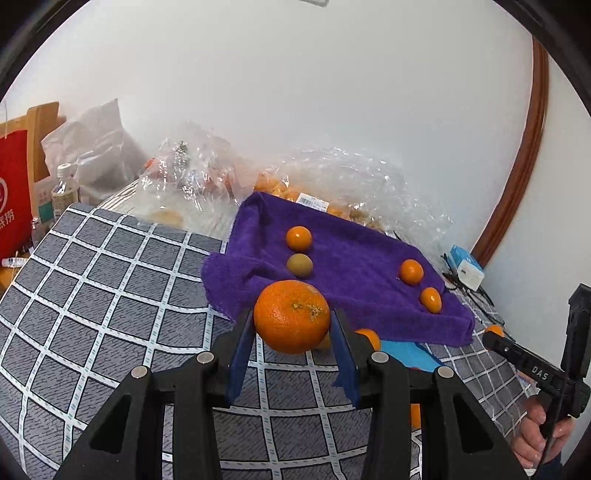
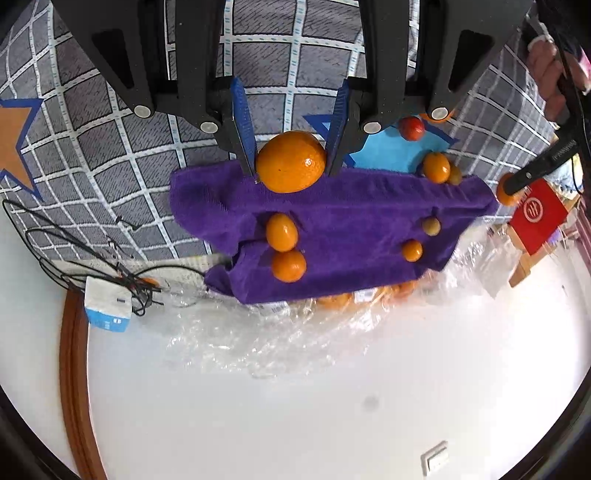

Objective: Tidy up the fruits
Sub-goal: 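Carry both oranges onto the purple towel and open both tools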

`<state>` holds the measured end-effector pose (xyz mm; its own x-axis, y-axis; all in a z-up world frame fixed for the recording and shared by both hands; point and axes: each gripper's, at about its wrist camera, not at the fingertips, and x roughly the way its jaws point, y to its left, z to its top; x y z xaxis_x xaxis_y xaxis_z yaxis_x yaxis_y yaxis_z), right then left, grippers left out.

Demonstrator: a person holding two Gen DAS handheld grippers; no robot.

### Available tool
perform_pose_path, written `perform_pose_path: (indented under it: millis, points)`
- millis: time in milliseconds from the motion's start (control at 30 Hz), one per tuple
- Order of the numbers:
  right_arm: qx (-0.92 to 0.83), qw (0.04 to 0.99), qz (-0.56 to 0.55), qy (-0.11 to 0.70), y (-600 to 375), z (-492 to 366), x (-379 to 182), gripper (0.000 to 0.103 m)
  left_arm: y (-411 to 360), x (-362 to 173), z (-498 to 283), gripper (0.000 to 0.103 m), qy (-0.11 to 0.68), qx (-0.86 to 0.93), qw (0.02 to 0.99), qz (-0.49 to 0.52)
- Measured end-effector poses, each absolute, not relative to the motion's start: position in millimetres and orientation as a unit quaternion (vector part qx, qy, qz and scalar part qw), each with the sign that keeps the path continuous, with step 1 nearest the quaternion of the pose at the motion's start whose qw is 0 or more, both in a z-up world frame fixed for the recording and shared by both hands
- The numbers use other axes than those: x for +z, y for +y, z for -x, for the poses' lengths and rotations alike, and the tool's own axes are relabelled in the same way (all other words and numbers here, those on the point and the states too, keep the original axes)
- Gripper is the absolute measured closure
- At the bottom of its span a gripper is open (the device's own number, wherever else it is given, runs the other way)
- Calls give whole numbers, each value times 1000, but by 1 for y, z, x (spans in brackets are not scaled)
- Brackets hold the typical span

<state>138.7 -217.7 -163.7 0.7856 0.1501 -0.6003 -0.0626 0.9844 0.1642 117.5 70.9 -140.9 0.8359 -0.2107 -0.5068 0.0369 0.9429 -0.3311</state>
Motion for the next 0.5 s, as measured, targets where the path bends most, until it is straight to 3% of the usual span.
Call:
perform_pose_path:
  millis: [500]
  points:
    - [50, 949, -50, 306, -213, -171, -122, 66, 104, -106, -114, 64, 249, -40, 952, 176]
